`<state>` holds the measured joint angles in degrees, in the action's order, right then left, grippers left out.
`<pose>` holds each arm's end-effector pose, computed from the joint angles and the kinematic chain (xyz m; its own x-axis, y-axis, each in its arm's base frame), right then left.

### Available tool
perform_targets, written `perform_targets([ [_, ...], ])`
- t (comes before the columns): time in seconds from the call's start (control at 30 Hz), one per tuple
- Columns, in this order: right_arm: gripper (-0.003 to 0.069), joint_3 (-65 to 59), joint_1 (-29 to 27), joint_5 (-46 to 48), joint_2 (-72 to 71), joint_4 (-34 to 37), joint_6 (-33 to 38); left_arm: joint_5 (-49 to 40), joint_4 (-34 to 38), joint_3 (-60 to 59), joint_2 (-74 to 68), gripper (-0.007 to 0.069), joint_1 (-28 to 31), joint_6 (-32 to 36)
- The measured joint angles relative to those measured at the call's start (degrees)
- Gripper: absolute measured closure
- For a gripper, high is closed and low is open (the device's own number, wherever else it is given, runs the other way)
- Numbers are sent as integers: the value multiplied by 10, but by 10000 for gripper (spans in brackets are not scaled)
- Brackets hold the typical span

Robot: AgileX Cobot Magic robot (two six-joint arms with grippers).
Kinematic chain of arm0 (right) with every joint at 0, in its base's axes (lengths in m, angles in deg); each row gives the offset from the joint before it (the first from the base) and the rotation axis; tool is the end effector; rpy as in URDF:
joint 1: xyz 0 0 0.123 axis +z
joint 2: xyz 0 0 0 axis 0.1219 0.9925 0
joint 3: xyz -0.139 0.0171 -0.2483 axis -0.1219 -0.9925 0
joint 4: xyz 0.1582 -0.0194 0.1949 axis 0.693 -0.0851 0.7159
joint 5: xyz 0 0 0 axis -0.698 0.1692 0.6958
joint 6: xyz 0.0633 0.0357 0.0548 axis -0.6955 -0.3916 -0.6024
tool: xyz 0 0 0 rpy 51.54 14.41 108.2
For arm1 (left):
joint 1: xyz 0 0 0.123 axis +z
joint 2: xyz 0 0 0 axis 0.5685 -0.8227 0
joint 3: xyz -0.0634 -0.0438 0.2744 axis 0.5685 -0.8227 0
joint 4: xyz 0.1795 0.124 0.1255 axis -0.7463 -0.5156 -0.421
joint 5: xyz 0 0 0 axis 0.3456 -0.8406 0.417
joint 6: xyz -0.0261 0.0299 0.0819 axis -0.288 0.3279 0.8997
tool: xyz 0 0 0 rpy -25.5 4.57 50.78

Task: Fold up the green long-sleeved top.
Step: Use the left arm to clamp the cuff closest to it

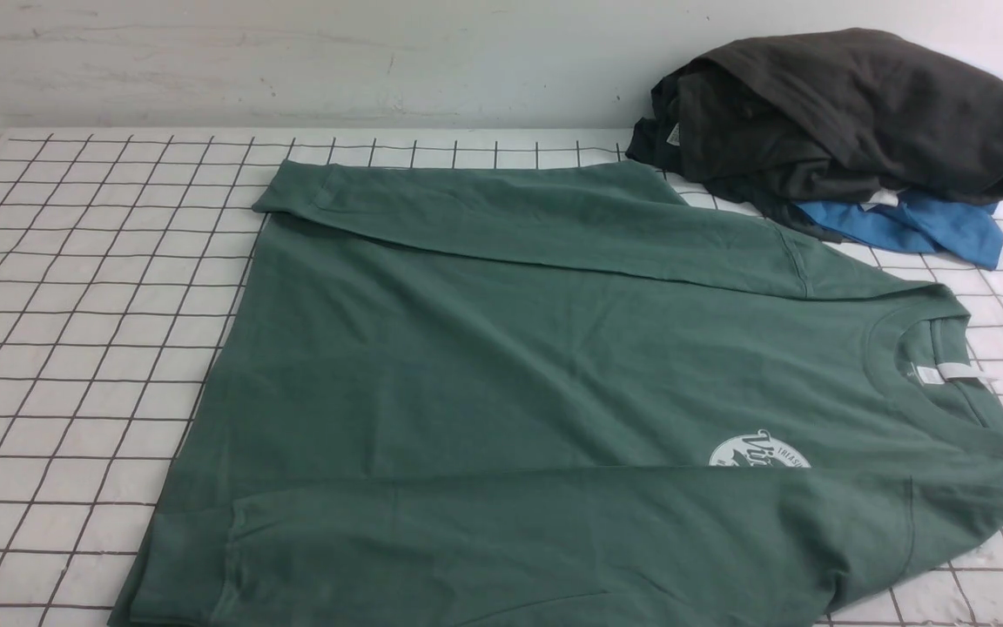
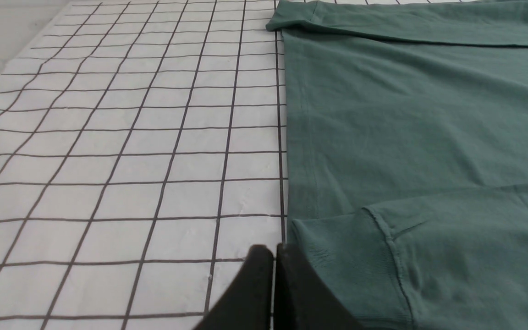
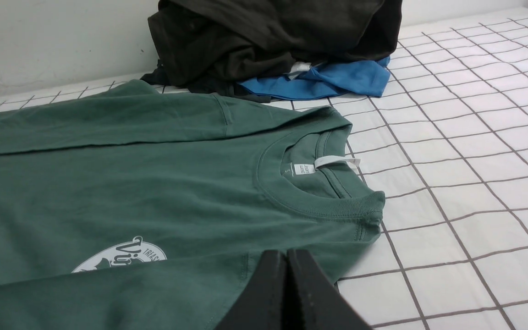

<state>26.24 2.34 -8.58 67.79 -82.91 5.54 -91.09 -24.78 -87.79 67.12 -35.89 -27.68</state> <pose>0.0533 -0.0030 0.1744 -0.2563 0.1575 -0.9537 0.1040 0.9854 0.1348 0.0529 -0.0026 0.1735 -0.2817 -0.0362 -0.9588 0.0250 0.9987 -0.0450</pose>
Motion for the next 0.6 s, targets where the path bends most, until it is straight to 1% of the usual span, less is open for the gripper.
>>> perform_targets([
  [0.03,673,-1,0,-2,0,0,0,0,0,0,0,631,0,0],
  [0.13,673,-1,0,-65,0,0,0,53,-1,-3,0,631,0,0],
  [0.2,673,-1,0,-121,0,0,0,125,0,-3,0,631,0,0],
  [0.23,673,-1,0,-133,0,0,0,142,0,-3,0,631,0,0],
  [0.27,673,-1,0,-177,0,0,0,208,0,-3,0,631,0,0],
  [0.3,673,-1,0,-202,0,-1,-1,248,0,-3,0,631,0,0],
  [0.33,673,-1,0,-202,0,-1,-1,248,0,-3,0,631,0,0],
  [0.4,673,-1,0,-246,0,-1,-10,318,0,-3,0,631,0,0],
  [0.43,673,-1,0,-281,0,0,-26,367,0,-3,0,631,0,0],
  [0.5,673,-1,0,-301,0,0,-43,408,0,-3,0,631,0,-10],
  [0.57,673,-1,0,-324,0,0,-71,490,0,-3,0,631,0,-46],
  [0.6,673,-1,0,-329,0,0,-77,512,0,-3,0,631,0,-60],
])
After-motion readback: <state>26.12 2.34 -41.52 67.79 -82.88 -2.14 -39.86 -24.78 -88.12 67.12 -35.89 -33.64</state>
